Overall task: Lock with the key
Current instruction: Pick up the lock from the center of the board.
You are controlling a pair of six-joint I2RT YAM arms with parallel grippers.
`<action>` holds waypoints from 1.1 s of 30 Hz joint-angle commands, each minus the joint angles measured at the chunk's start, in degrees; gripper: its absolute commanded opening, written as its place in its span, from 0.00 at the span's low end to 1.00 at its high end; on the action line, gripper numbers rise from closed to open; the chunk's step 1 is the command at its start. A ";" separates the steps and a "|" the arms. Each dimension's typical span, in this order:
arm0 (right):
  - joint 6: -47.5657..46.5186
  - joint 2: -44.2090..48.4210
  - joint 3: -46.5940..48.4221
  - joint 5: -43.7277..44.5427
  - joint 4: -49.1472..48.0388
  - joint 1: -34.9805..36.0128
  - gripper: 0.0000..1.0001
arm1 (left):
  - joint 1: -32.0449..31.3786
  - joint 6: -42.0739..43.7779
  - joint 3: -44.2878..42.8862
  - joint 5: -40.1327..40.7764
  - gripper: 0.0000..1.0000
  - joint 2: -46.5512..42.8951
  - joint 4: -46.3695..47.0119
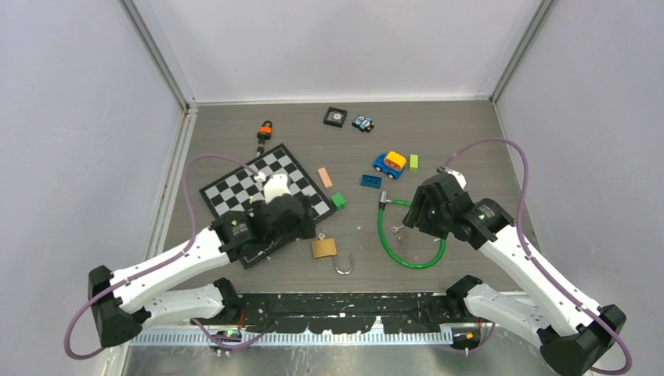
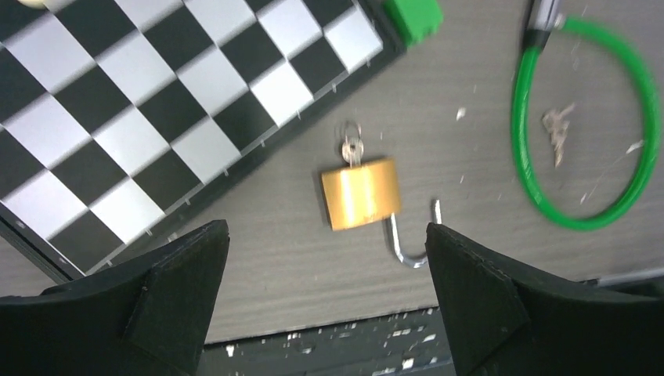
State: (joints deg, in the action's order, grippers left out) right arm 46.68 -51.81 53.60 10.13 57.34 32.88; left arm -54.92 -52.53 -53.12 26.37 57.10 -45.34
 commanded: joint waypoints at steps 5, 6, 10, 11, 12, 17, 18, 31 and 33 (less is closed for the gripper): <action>2.37 0.69 -3.37 -5.15 -5.63 -0.10 0.60 | -13.11 -17.41 0.30 3.97 1.00 12.23 -0.74; 2.41 1.06 -3.60 -5.43 -5.65 -0.10 0.60 | -13.54 -18.28 -0.87 4.25 1.00 14.63 -0.68; 2.33 2.73 -3.90 -5.95 -5.52 -0.10 0.60 | -14.55 -20.44 -7.23 7.34 1.00 22.81 -2.49; 2.35 3.17 -3.98 -5.92 -5.52 -0.06 0.60 | -14.57 -21.43 -8.57 7.56 1.00 24.83 -3.74; 2.37 3.53 -4.07 -5.75 -5.56 -0.10 0.60 | -14.52 -21.88 -9.90 7.66 1.00 26.64 -4.88; 2.86 4.80 -5.24 -5.66 -5.37 -0.10 0.60 | -13.55 -19.35 -10.92 3.86 1.00 32.27 -0.51; 3.02 5.05 -5.48 -5.83 -5.33 -0.09 0.61 | -12.84 -19.25 -10.19 1.78 1.00 33.05 1.08; 1.74 5.31 -5.12 -5.21 -4.24 -0.10 0.60 | -6.24 -19.10 -3.68 -0.81 1.00 34.72 5.80; 1.65 5.14 -5.00 -5.36 -4.05 -0.10 0.60 | -5.82 -19.16 -2.74 -1.70 1.00 35.27 7.57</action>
State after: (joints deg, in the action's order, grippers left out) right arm 48.93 -46.28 47.64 4.80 53.60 32.88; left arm -62.15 -71.55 -57.54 25.96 91.83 -42.09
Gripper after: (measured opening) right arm 0.603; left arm 0.994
